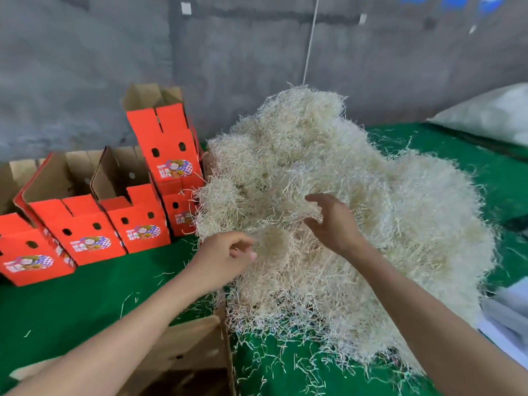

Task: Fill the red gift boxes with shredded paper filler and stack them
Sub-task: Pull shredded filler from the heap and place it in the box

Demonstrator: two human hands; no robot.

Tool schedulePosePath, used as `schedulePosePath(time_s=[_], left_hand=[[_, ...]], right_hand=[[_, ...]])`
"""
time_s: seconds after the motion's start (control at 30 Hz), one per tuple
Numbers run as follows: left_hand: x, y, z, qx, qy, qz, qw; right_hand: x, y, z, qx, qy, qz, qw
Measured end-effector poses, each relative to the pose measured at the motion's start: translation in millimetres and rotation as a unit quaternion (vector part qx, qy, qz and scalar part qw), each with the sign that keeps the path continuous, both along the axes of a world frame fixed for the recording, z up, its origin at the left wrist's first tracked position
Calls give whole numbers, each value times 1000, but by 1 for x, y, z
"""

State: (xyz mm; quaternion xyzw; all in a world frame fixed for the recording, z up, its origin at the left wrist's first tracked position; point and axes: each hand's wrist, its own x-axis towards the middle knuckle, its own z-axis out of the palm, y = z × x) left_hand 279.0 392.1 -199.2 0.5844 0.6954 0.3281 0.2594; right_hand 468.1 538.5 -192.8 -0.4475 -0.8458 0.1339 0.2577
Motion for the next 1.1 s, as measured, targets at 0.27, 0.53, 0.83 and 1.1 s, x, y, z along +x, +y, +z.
schedulePosePath(time_s=[0.27, 0.53, 0.83, 1.1], left_hand=[[40, 68, 4, -10, -186, 60, 981], [50, 131, -4, -15, -192, 90, 977], [6, 162, 34, 71, -518, 259, 812], [6, 118, 7, -53, -505, 85, 857]], right_hand=[[13, 98, 10, -45, -228, -91, 968], [-23, 27, 31, -53, 166, 180, 968], [56, 76, -10, -125, -187, 29, 974], [4, 67, 24, -380, 508, 1, 773]])
